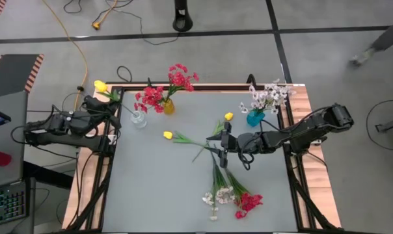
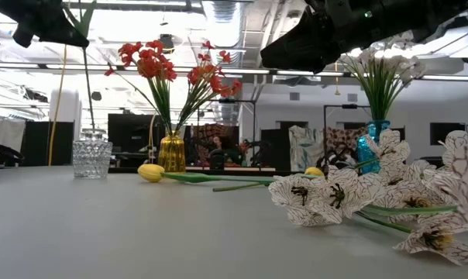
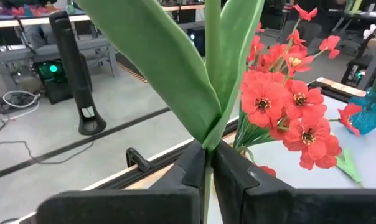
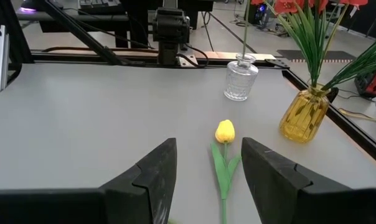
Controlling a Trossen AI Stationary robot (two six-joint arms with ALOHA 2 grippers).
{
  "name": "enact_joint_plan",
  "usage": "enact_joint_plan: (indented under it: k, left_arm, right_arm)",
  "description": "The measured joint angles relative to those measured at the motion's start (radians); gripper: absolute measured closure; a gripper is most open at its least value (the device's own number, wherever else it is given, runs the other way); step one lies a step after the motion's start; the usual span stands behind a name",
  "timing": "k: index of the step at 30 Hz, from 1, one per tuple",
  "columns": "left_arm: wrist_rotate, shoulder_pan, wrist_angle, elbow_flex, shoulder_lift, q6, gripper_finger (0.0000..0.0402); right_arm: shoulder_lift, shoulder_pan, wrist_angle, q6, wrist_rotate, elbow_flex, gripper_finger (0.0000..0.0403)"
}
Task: Sort flowers into vase by color
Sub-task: Put the middle yellow tulip into the transparent vase
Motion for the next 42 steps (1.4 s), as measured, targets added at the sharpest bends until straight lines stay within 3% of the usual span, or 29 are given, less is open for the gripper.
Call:
enact_joint_plan:
  k: [9, 18, 30, 42]
  left_arm:
    - [0.013, 0.000, -0.062, 0.000, 0.004, -0.089, 0.0298]
    - [0.115, 0.000, -0.063, 0.000, 0.004, -0.085, 0.0236]
    - [0.125, 0.000, -0.064, 0.000, 0.004, -0.074, 0.0225]
    - [0.220, 0.000, -0.083, 0.000, 0.004, -0.100, 0.0225]
  right_arm:
    - [0.000, 0.000, 0.000, 0.000, 0.000, 0.000, 0.0196]
    - [0.000, 0.000, -0.001, 0.000, -0.001, 0.000, 0.0196]
    - [0.000, 0.000, -0.001, 0.000, -0.004, 0.000, 0.0196]
    - [0.000, 0.000, -0.001, 0.000, -0.003, 0.000, 0.0196]
